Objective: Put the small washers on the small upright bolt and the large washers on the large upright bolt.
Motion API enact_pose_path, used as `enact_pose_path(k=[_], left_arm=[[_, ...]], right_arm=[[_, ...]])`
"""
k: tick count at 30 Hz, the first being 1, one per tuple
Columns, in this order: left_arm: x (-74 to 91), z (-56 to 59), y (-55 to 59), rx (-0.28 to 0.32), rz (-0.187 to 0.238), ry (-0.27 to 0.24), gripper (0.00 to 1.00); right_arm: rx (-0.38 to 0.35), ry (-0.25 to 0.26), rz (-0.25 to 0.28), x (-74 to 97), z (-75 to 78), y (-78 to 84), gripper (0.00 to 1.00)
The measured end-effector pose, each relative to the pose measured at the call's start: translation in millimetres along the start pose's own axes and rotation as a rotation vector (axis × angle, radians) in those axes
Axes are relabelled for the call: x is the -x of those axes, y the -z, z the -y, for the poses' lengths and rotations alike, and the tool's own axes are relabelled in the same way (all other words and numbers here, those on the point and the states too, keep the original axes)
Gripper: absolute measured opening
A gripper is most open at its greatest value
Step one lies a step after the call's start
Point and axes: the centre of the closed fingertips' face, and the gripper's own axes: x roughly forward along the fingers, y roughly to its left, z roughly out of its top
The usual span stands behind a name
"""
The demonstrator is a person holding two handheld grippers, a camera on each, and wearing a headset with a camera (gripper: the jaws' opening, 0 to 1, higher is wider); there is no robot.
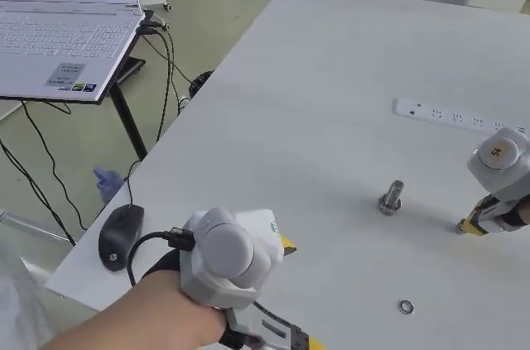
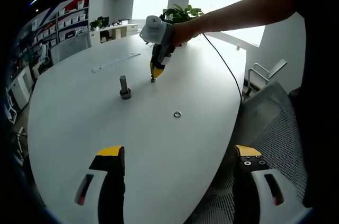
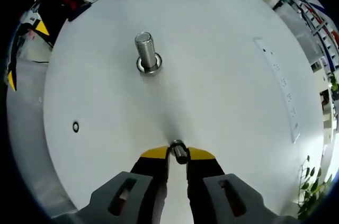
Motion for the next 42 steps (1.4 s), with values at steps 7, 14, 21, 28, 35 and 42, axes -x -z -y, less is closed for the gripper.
enact_pose_path(k=[7, 14, 21, 28, 35, 42], left_arm=[[1.3, -1.5, 0.3, -0.002, 0.0, -0.003, 0.84], [2.9, -1.7, -0.4, -0.002, 0.004, -0.005, 0.84], [3.5, -2.1, 1.2, -0.007, -0.002, -0.007, 0.84], [4.5, -1.5, 1.4, -0.009, -0.002, -0.009, 0.85], [6.5, -3.1, 2.5, -0.009, -0.005, -0.012, 0.85], [5.4, -2.8, -0.7, -0.01, 0.003, -0.01, 0.85]], right_arm=[[-0.008, 0.003, -0.003, -1.9, 0.1, 2.3, 0.13], [-0.021, 0.009, 0.004, -2.9, -0.4, 2.3, 0.13], [-0.012, 0.015, -0.005, -2.6, 0.0, 2.9, 0.14], [-0.007, 0.017, -0.006, -1.4, 1.2, 2.7, 0.14], [-0.025, 0.007, 0.023, 2.5, 4.1, -1.4, 0.21], [-0.04, -0.007, 0.043, 7.5, 2.9, -4.0, 0.28]])
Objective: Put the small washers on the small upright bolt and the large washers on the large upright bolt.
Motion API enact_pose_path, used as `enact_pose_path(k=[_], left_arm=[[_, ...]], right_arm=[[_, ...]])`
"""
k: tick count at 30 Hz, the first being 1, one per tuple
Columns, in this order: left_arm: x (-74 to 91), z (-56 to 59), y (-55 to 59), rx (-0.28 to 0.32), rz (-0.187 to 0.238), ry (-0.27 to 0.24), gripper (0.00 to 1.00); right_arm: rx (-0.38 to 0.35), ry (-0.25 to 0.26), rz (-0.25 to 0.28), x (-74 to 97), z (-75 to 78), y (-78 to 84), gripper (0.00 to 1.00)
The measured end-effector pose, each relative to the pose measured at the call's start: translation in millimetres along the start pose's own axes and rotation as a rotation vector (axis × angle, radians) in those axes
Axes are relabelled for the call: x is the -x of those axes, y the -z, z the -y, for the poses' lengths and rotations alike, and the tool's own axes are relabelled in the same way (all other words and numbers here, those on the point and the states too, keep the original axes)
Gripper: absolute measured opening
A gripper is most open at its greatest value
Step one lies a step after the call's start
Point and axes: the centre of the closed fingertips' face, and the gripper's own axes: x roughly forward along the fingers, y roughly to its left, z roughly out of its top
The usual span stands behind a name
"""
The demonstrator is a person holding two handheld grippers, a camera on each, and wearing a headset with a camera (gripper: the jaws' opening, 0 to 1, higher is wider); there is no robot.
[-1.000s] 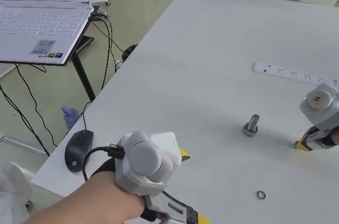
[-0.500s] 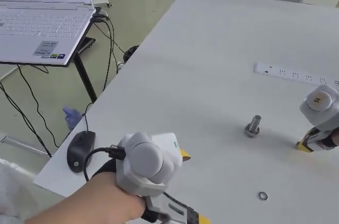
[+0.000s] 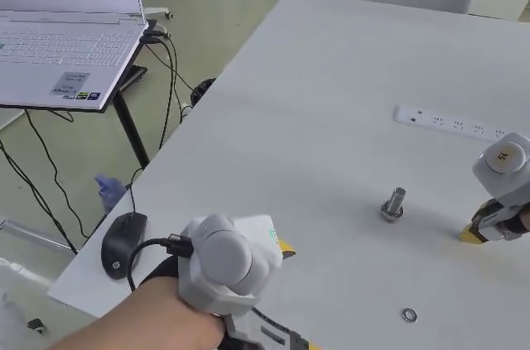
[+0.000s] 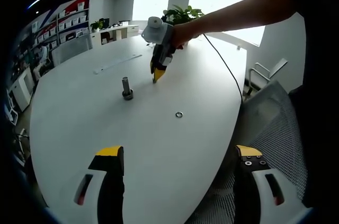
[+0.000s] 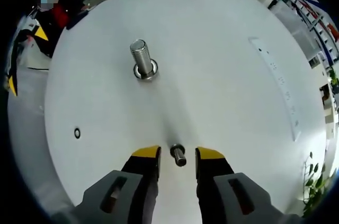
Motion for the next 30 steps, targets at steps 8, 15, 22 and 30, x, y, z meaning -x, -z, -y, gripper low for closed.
enact_pose_path(k=[8, 15, 22, 30], left_arm=[[-0.7, 1.1, 1.7, -0.008, -0.011, 0.005, 0.86], [-0.3, 2.1, 0.9, -0.01, -0.009, 0.005, 0.86], [2.0, -0.2, 1.1, -0.01, -0.008, -0.007, 0.86], [3.2, 0.2, 1.6, -0.017, -0.009, -0.012, 0.86]], right_arm=[[0.009, 0.014, 0.027, 12.4, 3.6, -7.0, 0.28], [0.035, 0.025, 0.035, 29.6, 3.5, -9.4, 0.28], [0.055, 0.024, 0.047, 42.9, -4.2, -11.0, 0.28], [0.088, 0.013, 0.07, 55.3, -23.9, -16.1, 0.28]])
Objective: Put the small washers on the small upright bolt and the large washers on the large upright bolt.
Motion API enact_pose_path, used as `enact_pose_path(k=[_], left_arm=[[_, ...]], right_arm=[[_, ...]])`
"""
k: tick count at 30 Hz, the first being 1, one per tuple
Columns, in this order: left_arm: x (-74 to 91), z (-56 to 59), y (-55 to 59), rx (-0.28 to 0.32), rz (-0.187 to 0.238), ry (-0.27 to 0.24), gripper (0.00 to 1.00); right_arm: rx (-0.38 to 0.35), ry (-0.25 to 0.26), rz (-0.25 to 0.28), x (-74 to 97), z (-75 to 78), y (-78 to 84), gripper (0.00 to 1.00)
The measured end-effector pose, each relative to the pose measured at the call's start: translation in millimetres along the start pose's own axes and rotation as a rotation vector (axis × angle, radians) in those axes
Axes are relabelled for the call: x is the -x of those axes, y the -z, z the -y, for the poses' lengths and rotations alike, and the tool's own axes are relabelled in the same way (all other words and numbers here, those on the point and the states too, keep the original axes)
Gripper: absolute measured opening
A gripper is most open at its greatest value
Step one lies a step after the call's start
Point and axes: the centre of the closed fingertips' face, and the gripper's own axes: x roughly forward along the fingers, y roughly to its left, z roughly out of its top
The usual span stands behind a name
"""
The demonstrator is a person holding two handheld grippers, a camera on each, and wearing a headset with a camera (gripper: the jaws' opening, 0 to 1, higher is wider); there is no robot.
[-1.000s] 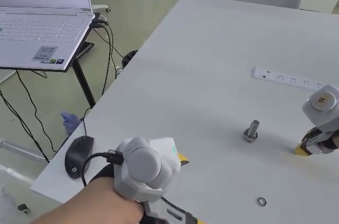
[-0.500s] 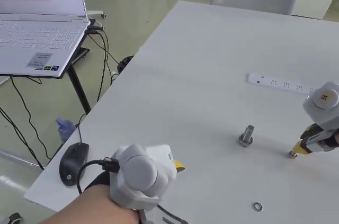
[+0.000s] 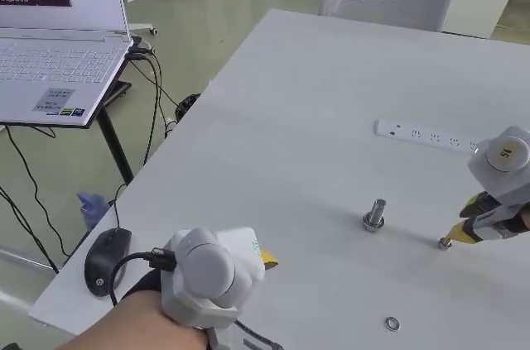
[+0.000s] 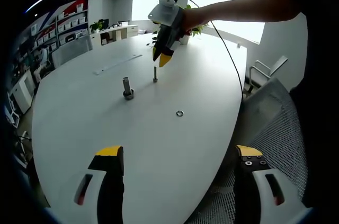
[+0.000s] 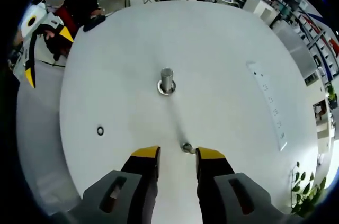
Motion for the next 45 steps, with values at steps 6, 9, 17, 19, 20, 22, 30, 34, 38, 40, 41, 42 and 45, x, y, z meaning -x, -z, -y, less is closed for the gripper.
enact_pose_path(k=[6, 9, 17, 19, 20, 22, 30, 34, 38, 40, 41, 42, 45], left_arm=[[-0.4, -0.9, -1.0, 0.0, 0.011, -0.006, 0.86], [-0.7, -1.3, -1.6, -0.003, 0.011, -0.008, 0.86], [0.4, -0.8, 1.0, -0.001, 0.009, -0.01, 0.86], [1.0, -0.5, 1.6, 0.001, 0.009, -0.01, 0.86], [1.3, -0.4, 1.7, 0.002, 0.009, -0.011, 0.86], [2.0, -0.6, 1.6, 0.003, 0.01, -0.013, 0.86], [2.3, 0.3, 0.0, 0.0, 0.014, -0.014, 0.86], [2.0, 0.6, -0.8, 0.0, 0.017, -0.015, 0.86], [2.3, 0.5, -1.3, 0.002, 0.019, -0.018, 0.86], [2.6, 0.4, -0.7, 0.002, 0.017, -0.02, 0.86], [2.8, 0.1, -0.4, 0.004, 0.017, -0.021, 0.86], [2.9, 0.0, 0.0, 0.005, 0.016, -0.02, 0.86], [2.9, -0.4, 1.0, 0.002, 0.011, -0.021, 0.86]], right_arm=[[0.028, -0.036, 0.025, 3.6, -27.7, -4.8, 0.28], [0.05, -0.043, 0.024, 3.5, -41.6, -5.2, 0.29], [0.076, -0.086, 0.051, 4.9, -78.4, -10.2, 0.29], [0.087, -0.088, 0.046, 6.1, -84.6, -8.7, 0.29], [0.089, -0.089, 0.048, 6.7, -86.5, -8.5, 0.29], [0.085, -0.101, 0.059, 8.1, -91.1, -9.1, 0.29], [0.101, -0.119, 0.068, 7.9, -109.9, -7.6, 0.29], [0.113, -0.131, 0.07, 0.6, -122.8, -6.0, 0.29], [0.112, -0.139, 0.07, -10.1, -128.2, -0.7, 0.28], [0.103, -0.142, 0.078, -14.8, -130.4, 0.8, 0.28], [0.099, -0.143, 0.077, -17.7, -131.3, 2.0, 0.28], [0.101, -0.147, 0.071, -21.8, -133.5, 4.3, 0.28], [0.117, -0.148, 0.06, -30.6, -137.9, 8.4, 0.28]])
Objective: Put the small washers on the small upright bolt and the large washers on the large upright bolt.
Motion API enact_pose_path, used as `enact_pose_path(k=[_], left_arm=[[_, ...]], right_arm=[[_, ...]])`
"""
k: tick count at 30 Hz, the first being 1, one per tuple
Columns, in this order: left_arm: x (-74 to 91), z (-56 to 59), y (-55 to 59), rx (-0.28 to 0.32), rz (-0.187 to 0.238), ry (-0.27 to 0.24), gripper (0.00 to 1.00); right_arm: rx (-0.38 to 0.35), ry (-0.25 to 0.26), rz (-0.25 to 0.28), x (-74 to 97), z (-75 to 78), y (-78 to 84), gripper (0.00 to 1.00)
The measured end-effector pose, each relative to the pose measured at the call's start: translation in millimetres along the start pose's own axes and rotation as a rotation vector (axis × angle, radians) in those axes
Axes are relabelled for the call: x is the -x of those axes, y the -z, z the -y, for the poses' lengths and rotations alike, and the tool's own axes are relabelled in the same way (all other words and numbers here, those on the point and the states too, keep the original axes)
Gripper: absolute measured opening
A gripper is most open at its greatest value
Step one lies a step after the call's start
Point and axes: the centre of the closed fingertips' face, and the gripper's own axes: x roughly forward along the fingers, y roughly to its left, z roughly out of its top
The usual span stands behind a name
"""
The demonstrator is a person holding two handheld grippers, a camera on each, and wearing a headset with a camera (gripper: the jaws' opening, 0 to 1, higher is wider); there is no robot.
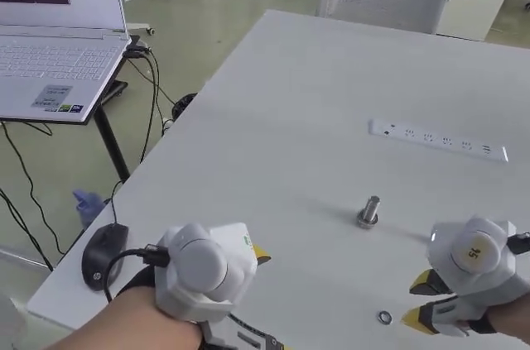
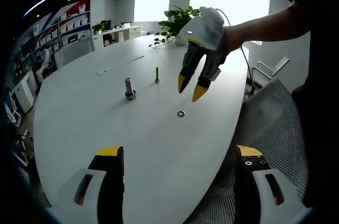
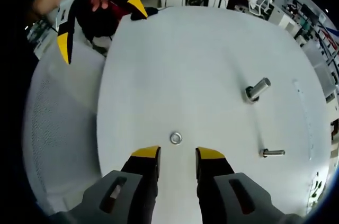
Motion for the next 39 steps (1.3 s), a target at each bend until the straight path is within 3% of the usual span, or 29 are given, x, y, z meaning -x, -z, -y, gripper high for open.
enact_pose_path(k=[12, 25, 39], left_arm=[[-2.5, 2.6, -3.0, -0.005, 0.002, 0.006, 0.85], [-2.2, 4.4, -2.5, -0.005, 0.0, 0.008, 0.85], [-3.1, 3.7, -3.5, -0.004, 0.003, 0.01, 0.85]], right_arm=[[0.035, -0.014, -0.019, -34.6, -8.6, 0.7, 0.27], [0.057, -0.006, -0.059, -44.9, -6.7, 4.4, 0.25], [0.063, -0.002, -0.051, -44.3, -6.3, 2.8, 0.18]])
